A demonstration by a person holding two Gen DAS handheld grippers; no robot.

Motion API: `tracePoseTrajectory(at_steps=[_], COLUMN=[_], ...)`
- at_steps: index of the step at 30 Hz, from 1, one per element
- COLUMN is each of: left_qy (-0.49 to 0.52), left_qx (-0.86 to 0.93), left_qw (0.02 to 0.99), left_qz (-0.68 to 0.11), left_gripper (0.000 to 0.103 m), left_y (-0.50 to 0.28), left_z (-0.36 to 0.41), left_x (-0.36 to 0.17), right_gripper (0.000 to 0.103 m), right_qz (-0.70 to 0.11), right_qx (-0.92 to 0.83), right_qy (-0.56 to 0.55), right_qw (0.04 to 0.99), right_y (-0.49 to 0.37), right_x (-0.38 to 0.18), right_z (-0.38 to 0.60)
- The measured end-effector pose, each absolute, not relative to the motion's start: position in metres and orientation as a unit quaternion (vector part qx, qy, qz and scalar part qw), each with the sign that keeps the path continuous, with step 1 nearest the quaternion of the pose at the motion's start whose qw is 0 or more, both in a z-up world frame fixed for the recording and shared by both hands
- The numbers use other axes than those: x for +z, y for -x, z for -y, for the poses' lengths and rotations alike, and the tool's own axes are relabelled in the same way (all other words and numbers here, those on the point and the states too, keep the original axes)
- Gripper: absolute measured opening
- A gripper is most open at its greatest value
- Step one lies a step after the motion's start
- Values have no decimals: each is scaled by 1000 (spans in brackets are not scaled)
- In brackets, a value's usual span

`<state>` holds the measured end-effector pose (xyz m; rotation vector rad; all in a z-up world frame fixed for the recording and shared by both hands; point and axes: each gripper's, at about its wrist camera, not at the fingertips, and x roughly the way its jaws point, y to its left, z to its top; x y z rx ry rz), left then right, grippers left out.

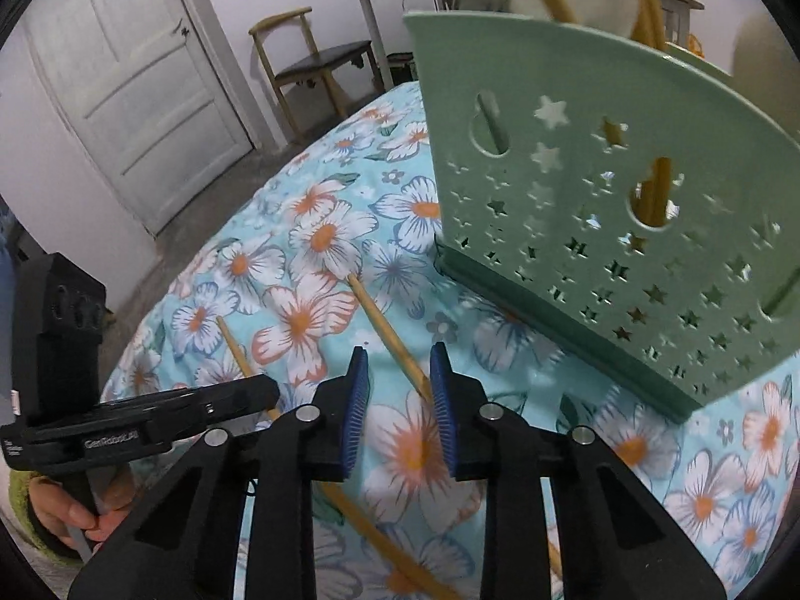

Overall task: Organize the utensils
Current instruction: 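Grasp the last wooden chopstick with the right tool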

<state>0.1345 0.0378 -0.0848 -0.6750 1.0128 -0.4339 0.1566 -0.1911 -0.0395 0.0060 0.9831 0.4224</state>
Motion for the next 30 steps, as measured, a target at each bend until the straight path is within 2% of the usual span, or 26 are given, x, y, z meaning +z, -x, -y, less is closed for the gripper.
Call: tracePoseTrajectory(at_steps=[30], left_qy=[313], left_qx=[-201], left_qw=[799], left_qz=[-471], left_gripper=[18], left_y=[-134], left_z=[-36], left_x=[-85], right_gripper=[19], right_qz=[-493], right_qx=[213], right_qy=[98], right_qw=[838], right_y=[-173], right_x=[-63], right_z=[149])
